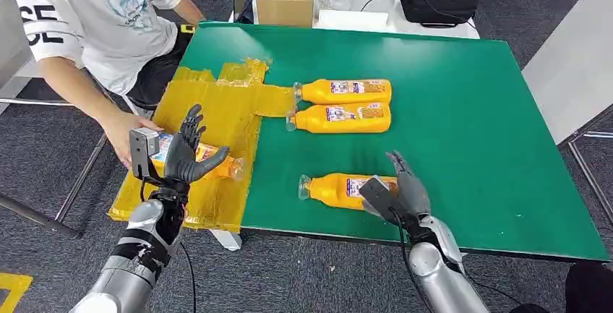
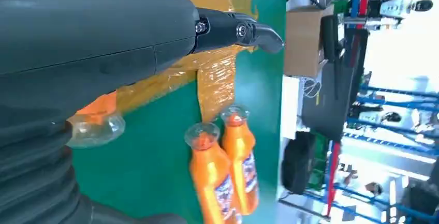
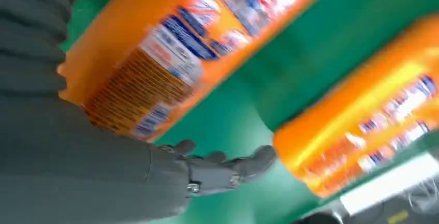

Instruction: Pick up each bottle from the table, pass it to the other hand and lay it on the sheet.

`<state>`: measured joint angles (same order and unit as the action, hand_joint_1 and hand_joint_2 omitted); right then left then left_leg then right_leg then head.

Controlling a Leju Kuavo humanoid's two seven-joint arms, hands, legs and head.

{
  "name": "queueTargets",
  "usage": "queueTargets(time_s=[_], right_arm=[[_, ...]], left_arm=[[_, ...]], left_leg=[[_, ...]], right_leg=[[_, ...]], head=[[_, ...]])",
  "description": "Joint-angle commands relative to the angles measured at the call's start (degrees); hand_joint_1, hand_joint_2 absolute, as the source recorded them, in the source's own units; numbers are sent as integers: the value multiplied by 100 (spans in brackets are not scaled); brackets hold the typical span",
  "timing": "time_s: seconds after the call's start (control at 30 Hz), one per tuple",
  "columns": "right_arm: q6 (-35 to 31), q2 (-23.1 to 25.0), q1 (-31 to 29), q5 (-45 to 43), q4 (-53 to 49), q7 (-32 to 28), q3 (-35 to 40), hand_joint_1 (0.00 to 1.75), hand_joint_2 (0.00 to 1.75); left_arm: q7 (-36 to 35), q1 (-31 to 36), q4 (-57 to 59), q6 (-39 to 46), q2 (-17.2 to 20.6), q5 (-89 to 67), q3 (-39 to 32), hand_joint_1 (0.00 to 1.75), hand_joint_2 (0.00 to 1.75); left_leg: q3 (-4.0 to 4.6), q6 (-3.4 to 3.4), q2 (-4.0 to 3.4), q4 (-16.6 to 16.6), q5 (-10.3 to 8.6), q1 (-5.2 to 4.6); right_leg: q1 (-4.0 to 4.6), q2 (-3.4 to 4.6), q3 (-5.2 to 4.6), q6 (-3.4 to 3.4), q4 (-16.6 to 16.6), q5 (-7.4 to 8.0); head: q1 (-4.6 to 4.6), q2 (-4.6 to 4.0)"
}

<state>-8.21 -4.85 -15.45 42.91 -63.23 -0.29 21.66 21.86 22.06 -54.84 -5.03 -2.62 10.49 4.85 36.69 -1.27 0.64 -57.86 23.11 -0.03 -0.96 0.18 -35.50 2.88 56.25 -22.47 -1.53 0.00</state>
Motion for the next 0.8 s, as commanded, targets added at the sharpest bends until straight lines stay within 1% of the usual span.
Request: queueTargets(time_s=[0.03, 0.07, 0.1, 0.13, 0.17, 0.2, 0.23, 0.5, 0.53, 0.57, 0.67, 0.7, 0.8], right_arm=[[1405, -806, -780, -106, 1348, -112, 788, 0, 175], [1588, -866, -848, -195, 1448, -136, 837, 0, 175], [1786, -985, -963, -161, 1536, -173, 1003, 0, 175], [2023, -1070, -1074, -340, 1650, -298, 1048, 5, 175], [2194, -1143, -1150, -463, 1712, -386, 1108, 157, 175], [2210, -1171, -1170, -482, 1724, -403, 1112, 169, 175], [2434, -1283, -1273, -582, 1767, -523, 1289, 175, 175], [2817, -1630, -1603, -996, 1837, -468, 2000, 175, 175], [2843, -1670, -1643, -997, 1846, -458, 2064, 175, 175], [3041, -1788, -1812, -1030, 1900, -436, 2312, 175, 175], [3191, -1911, -2060, -1193, 1981, -425, 2524, 175, 175], [3208, -1927, -2131, -1244, 1997, -398, 2565, 175, 175], [3221, -1930, -2150, -1257, 1999, -396, 2569, 175, 175]], left_arm=[[-74, 196, 214, -92, -174, 174, 167, 0, 175], [-62, 231, 274, -74, -174, 146, 212, 0, 175], [-52, 276, 345, -173, -179, 205, 244, 0, 175], [-38, 339, 451, -228, -180, 229, 289, 0, 175], [-19, 388, 530, -276, -173, 239, 332, 0, 175], [-16, 403, 550, -275, -176, 241, 338, 0, 175], [24, 473, 670, -403, -158, 293, 391, 0, 175], [-4, 615, 905, -734, -144, 607, 508, 0, 175], [-16, 635, 933, -778, -151, 636, 521, 0, 175], [-26, 695, 1029, -869, -161, 696, 548, 0, 175], [-8, 782, 1158, -960, -179, 753, 594, 0, 175], [5, 794, 1176, -941, -176, 754, 599, 0, 175], [7, 795, 1179, -942, -174, 755, 599, 0, 175]], left_leg=[[-34, 4, -3, 0, 11, 4], [-28, 3, 0, 3, 5, 3], [-40, 3, 2, 1, 8, 3], [-36, 2, 4, 3, 2, 3], [-48, 3, 7, -2, 6, 5], [-50, 3, 8, 1, 2, 4], [-54, 2, 10, 1, 0, 4], [-85, 5, 12, 7, 0, 3], [-74, 1, 10, 3, -3, 1], [-74, 0, 12, 2, -4, 0], [-106, 14, 10, 0, 21, 7], [-72, -1, 12, -1, -2, -3], [-74, 0, 11, -1, -2, -1]], right_leg=[[5, -5, 37, -9, -5, -10], [4, -8, 31, -7, -8, -5], [5, -13, 42, -9, -9, -9], [5, -16, 36, -7, -11, -3], [7, -22, 50, -12, -11, -7], [6, -19, 50, -9, -12, -3], [5, -21, 54, -8, -13, -2], [8, -22, 86, -25, -21, 2], [6, -17, 74, -18, -16, 8], [4, -18, 75, -16, -16, 8], [15, -28, 110, -39, -17, -18], [2, -14, 73, -15, -11, 7], [3, -15, 76, -17, -12, 7]], head=[[-2, 0], [-2, 0], [-4, 0], [0, 0], [0, -2], [0, 0], [0, 0], [0, 0], [-2, 0], [-2, 0], [-2, 0], [-4, 0], [-4, 0]])
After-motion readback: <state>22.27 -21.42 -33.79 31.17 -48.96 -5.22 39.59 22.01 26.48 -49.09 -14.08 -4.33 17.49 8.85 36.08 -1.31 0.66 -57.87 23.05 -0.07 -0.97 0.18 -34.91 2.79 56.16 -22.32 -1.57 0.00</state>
